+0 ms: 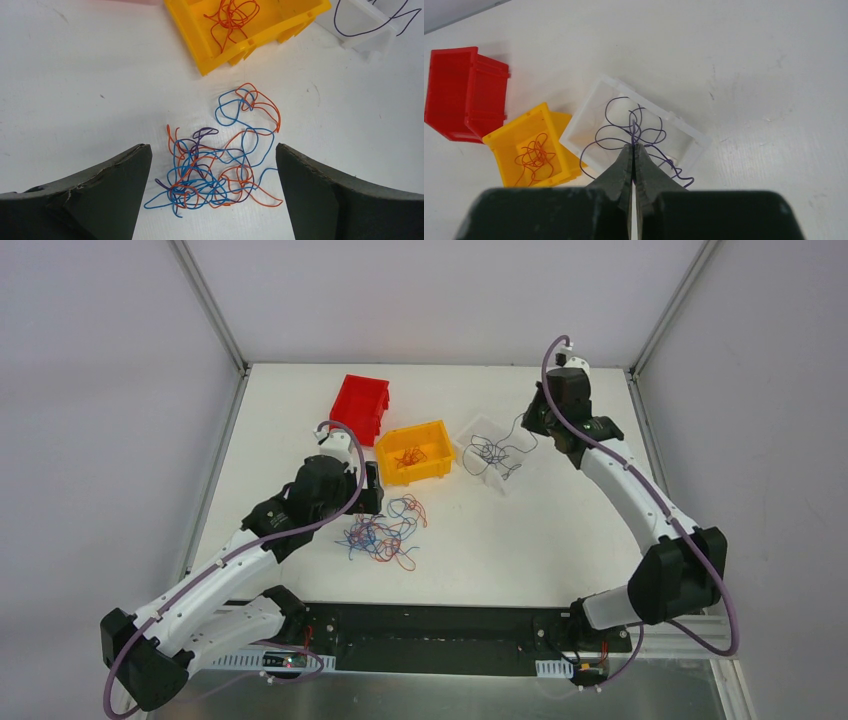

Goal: Untangle the cables

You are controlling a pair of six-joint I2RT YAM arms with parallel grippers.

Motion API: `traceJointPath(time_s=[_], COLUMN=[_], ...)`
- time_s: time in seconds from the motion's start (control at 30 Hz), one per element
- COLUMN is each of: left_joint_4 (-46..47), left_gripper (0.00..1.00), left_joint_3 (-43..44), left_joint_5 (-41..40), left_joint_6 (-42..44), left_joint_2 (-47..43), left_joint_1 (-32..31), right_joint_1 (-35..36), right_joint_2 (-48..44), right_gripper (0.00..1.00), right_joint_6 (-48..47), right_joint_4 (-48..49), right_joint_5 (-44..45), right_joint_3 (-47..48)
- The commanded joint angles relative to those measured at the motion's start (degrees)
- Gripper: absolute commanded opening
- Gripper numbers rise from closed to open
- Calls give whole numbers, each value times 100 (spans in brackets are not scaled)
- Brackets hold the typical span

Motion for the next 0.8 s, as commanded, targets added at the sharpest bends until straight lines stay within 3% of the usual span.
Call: traceJointPath(time_s=[0.0, 0.23, 0.47, 0.77], left_joint_4=[28, -51, -128, -120], left_gripper=[99, 99, 99, 99], left_joint_3=[203, 194, 165, 311], left_joint_5=[-15, -61, -141, -27], left_joint_6=[55, 40, 61, 37], left_joint_2=[-88, -201, -316, -62], left_joint_1=[18, 18, 18, 18], right_joint_1=[79, 104, -43, -736], right_joint_2=[363, 1065, 1270, 510], right_gripper=[0, 0, 0, 0], right_joint_6=[306, 404, 351, 641], right_joint_4=[694, 1045, 910, 1141], right_joint_5=[-726, -1096, -253, -261], right_joint_3=[67, 559, 483, 105])
